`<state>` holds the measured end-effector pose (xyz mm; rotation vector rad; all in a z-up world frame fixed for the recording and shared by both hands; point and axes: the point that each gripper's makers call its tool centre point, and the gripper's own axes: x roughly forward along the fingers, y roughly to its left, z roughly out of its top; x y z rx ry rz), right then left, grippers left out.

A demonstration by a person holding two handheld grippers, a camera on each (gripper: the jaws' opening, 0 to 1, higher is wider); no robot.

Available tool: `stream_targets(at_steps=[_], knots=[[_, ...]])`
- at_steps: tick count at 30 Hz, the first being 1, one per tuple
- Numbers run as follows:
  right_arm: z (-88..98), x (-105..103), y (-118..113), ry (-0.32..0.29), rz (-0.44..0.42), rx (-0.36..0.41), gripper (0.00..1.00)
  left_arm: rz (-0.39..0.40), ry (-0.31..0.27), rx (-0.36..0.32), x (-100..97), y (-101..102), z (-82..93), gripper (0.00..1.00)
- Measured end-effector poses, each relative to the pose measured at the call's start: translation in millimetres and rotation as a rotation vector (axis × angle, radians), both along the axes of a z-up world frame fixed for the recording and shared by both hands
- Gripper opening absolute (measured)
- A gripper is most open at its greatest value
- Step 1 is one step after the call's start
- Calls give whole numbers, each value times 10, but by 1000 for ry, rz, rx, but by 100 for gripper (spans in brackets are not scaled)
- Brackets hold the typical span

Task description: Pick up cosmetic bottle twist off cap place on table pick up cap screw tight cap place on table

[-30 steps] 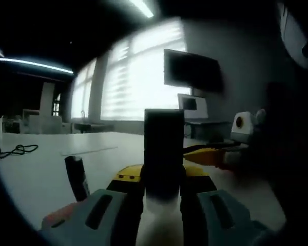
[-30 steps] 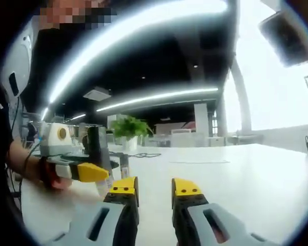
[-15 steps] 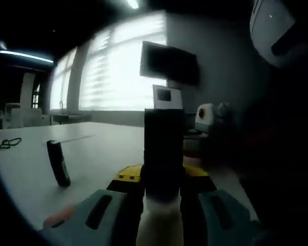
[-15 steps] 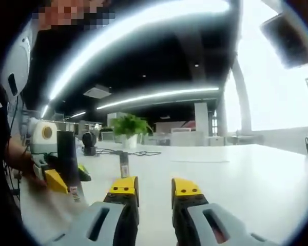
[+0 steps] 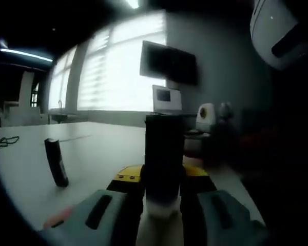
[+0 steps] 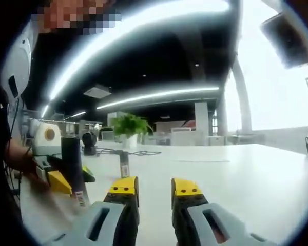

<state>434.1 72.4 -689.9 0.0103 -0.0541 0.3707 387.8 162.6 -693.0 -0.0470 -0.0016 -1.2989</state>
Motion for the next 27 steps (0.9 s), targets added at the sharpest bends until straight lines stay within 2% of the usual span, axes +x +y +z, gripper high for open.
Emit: stream_targets(at_steps=[9, 16, 21, 24, 27], knots=[[5, -6, 36, 3, 2, -6, 18, -2, -10, -51, -12, 38, 83, 17], [8, -14, 65, 3, 13, -8, 18, 1, -34, -39, -22, 37, 71, 17], [82, -59, 97, -8, 46, 45, 19, 5, -34, -37, -25, 47, 70, 17], [95, -63, 91, 10, 55, 81, 20, 11, -28, -36, -16, 55, 70, 17], [221, -126, 143, 24, 89, 170, 21, 23, -31, -33, -4, 62, 69, 17]])
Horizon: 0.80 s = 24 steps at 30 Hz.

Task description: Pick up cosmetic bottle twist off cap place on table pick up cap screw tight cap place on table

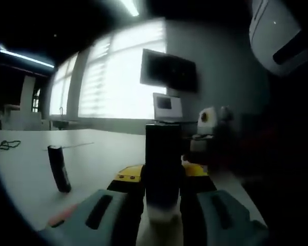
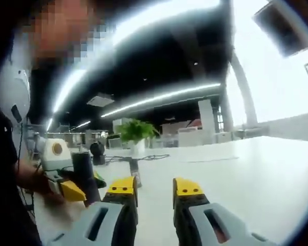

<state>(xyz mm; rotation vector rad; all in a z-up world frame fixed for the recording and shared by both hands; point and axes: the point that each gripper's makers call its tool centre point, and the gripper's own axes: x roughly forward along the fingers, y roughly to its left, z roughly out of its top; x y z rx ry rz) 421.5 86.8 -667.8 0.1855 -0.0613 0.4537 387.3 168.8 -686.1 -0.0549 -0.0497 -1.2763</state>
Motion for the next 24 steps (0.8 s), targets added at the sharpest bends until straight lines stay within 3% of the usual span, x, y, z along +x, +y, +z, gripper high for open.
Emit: stream_targets(at_steps=[5, 13, 16, 18, 22, 24], knots=[[286, -120, 118, -10, 17, 54, 24, 15, 3, 0, -3, 7, 0, 17], [469, -340, 594, -7, 39, 18, 26, 51, -3, 6, 10, 24, -6, 17], [452, -393, 744, -8, 12, -52, 26, 59, -21, 7, 2, 25, -7, 17], [440, -403, 839, 1, -7, -60, 26, 62, -34, 9, 18, 24, -5, 17], [380, -374, 898, 5, -112, -131, 27, 77, -33, 17, 28, 26, -8, 17], [361, -365, 939, 14, -125, -120, 27, 91, -40, 24, 40, 35, -13, 17]])
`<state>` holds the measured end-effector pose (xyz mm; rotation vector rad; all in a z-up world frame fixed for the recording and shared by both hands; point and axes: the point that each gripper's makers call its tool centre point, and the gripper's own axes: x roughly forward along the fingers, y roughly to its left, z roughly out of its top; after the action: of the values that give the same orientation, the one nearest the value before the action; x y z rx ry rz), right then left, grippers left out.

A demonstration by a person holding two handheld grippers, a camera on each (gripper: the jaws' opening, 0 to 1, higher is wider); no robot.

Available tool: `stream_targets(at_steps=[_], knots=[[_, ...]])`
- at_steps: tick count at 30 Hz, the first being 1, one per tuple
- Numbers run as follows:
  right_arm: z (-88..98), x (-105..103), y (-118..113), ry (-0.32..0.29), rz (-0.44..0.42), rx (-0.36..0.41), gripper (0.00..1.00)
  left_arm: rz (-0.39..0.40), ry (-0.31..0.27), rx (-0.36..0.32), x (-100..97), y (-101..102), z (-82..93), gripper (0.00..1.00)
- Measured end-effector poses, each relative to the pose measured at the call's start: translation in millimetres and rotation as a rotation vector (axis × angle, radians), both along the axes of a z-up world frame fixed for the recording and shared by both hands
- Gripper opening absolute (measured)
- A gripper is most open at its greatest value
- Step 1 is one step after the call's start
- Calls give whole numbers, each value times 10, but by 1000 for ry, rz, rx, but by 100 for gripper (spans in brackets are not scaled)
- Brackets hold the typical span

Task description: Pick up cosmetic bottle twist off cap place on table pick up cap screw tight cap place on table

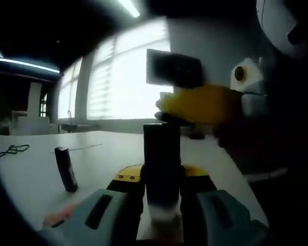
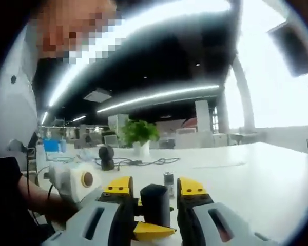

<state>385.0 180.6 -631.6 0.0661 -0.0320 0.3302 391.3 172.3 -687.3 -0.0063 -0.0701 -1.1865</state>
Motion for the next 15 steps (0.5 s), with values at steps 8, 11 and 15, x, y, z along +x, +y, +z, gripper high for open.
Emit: stream_targets(at_steps=[8, 11, 15], knots=[[-103, 129, 12, 24, -138, -45, 27, 66, -26, 21, 63, 32, -3, 17], [-119, 175, 46, 31, -157, -45, 26, 94, -59, 37, 63, 39, 5, 17], [-145, 221, 71, 35, -184, -75, 25, 99, -87, 45, 55, 31, 12, 17]])
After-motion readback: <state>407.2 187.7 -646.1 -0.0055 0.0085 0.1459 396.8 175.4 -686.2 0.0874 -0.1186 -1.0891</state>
